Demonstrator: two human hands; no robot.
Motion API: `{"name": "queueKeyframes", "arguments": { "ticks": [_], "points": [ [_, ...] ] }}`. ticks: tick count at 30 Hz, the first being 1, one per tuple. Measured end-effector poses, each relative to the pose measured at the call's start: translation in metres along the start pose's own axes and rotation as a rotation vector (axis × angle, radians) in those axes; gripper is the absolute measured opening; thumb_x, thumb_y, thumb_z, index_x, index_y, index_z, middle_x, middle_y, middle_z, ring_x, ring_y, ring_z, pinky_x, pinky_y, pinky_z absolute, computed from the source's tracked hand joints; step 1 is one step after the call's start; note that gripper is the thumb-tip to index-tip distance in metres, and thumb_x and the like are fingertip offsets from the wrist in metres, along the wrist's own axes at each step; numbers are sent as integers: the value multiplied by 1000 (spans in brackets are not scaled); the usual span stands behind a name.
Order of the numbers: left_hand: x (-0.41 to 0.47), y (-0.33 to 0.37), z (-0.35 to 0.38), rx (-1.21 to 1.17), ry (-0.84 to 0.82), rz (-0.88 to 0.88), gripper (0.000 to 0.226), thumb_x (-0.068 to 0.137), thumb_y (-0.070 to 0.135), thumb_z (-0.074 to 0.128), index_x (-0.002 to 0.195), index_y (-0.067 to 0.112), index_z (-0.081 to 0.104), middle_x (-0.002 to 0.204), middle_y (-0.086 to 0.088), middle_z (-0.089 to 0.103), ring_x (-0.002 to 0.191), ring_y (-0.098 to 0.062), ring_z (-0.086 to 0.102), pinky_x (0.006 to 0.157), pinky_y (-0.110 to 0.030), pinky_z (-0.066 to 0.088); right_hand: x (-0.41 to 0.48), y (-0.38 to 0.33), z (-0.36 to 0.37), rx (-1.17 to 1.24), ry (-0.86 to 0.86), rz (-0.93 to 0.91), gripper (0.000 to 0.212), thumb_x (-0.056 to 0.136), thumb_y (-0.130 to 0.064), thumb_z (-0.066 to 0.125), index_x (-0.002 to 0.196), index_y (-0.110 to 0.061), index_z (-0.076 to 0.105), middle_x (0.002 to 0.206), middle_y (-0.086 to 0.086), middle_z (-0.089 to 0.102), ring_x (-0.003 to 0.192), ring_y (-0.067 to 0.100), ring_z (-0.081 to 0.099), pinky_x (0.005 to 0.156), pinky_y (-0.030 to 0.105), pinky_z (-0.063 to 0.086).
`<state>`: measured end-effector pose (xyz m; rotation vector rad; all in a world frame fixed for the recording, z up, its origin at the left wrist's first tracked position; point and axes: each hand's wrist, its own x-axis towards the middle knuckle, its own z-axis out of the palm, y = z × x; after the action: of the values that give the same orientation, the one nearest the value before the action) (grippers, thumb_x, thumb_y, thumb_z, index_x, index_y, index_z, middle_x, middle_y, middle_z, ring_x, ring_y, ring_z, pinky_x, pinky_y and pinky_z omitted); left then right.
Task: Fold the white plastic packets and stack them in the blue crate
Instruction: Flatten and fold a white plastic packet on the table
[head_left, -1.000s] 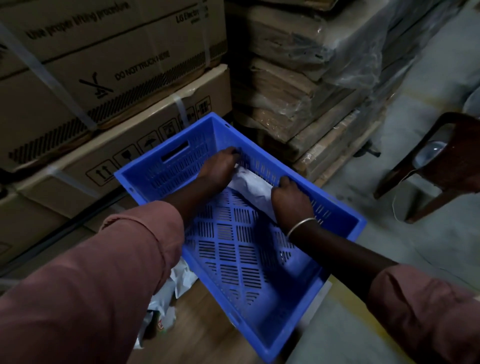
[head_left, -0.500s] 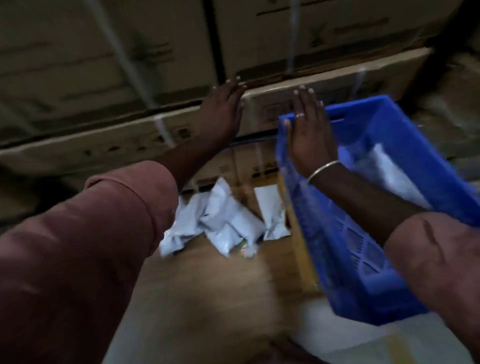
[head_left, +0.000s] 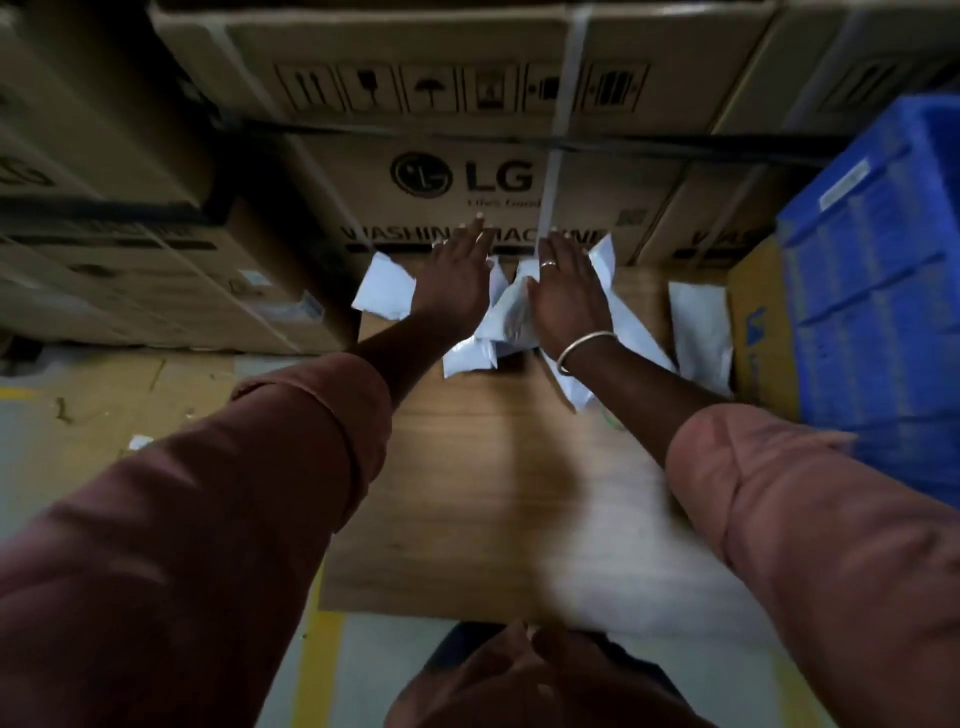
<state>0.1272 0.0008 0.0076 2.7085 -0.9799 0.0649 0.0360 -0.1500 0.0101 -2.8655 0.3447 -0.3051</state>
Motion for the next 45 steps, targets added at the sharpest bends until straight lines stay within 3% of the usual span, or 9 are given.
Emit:
{"name": "queueKeyframes", "arguments": {
  "ticks": [6, 11, 16, 19, 23, 28, 34, 38, 45],
  "points": [
    [-46, 2, 52, -170, -252, -34, 79, 87, -5, 48, 159, 10, 23, 162, -12, 34, 151, -29, 30, 125, -38, 18, -50, -14, 51, 317, -69, 470, 53, 88, -45, 66, 113, 0, 56, 116, 21, 56, 104, 40, 59, 88, 43, 51],
    [-62, 4, 56, -321, -230, -118, 77, 88, -2, 51, 159, 19, 27, 142, -14, 57, 125, -33, 56, 105, -38, 44, -48, -27, 76, 766, -41, 963, 45, 78, -33, 79, 107, -2, 65, 106, 13, 72, 100, 27, 68, 79, 31, 51],
    [-75, 8, 53, -262, -150, -103, 72, 84, -2, 54, 153, 14, 41, 132, -15, 64, 115, -34, 62, 99, -40, 48, -69, -29, 64, 879, -6, 957, 8, 84, -9, 68, 91, -10, 65, 90, 8, 68, 79, 16, 65, 74, 26, 50],
    [-89, 17, 50, -243, -11, -84, 63, 84, 5, 39, 146, 9, 49, 140, -15, 59, 124, -35, 58, 103, -42, 46, -108, -12, 50, 1011, -71, 926, 14, 87, 5, 60, 96, -5, 63, 78, 6, 59, 55, 2, 53, 50, 11, 42],
    [-114, 38, 57, -267, 99, -82, 50, 98, 20, 31, 140, 4, 55, 141, -15, 59, 131, -33, 56, 109, -42, 44, -186, 41, 46, 1174, -240, 982, 26, 89, 11, 53, 106, -9, 56, 81, 2, 60, 64, 9, 54, 53, 16, 47],
    [-192, 72, 103, -218, -19, -29, 45, 108, 30, 37, 144, 9, 51, 145, -10, 58, 129, -28, 57, 106, -41, 46, -268, 115, 55, 953, -513, 838, 36, 82, 20, 51, 104, -8, 56, 93, 4, 61, 74, -5, 59, 77, 21, 45],
    [-278, 104, 151, -181, -295, -124, 54, 107, 40, 32, 154, 14, 38, 162, -5, 36, 149, -26, 36, 119, -47, 33, -285, 132, 62, 491, -422, 592, 37, 81, 5, 46, 109, -4, 68, 112, 17, 68, 109, 33, 63, 98, 31, 45],
    [-287, 123, 155, -154, -232, -310, 54, 109, 36, 28, 157, 11, 32, 165, -6, 29, 154, -24, 25, 124, -49, 24, -292, 101, 54, 191, -120, 184, 48, 80, -9, 56, 127, -3, 60, 140, 15, 54, 132, 32, 47, 115, 40, 32],
    [-307, 143, 168, -231, -173, -180, 54, 108, 31, 24, 158, 12, 30, 166, -8, 26, 156, -23, 19, 123, -51, 24, -313, 56, 86, 57, -365, -128, 57, 104, -28, 36, 157, -11, 23, 167, 5, 16, 155, 22, 9, 126, 46, 10]
  ]
}}
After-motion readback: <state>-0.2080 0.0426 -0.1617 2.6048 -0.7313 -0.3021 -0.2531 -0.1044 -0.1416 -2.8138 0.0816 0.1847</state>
